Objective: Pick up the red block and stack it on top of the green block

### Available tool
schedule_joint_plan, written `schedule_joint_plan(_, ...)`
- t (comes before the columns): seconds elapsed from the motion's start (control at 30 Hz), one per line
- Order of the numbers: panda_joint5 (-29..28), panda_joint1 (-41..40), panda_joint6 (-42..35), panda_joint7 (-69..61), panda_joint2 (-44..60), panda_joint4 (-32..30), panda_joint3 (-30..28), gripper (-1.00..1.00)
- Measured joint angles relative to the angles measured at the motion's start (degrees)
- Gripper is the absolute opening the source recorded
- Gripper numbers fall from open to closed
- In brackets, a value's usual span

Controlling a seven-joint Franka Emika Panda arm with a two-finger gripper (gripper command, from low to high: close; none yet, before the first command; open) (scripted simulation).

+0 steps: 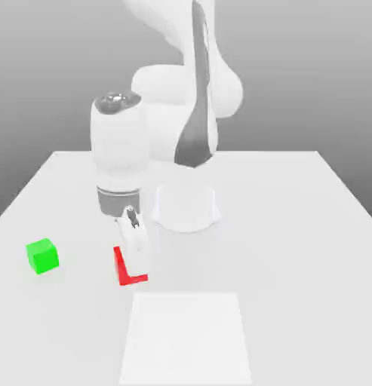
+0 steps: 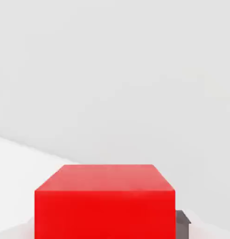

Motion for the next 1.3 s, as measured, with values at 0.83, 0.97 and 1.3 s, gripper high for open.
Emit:
schedule_joint_plan(0.83,-2.9,-17.9,-4.9,-15.7,0.3,5.0,-19.1,-1.0)
schedule_joint_plan(0.97,0.5,-16.6,-1.7,-18.1,3.8,5.3,-19.5,-1.0)
schedule_joint_plan(1.3,8.6,-16.5,6.1,-23.9,12.3,5.2,-17.9,1.0)
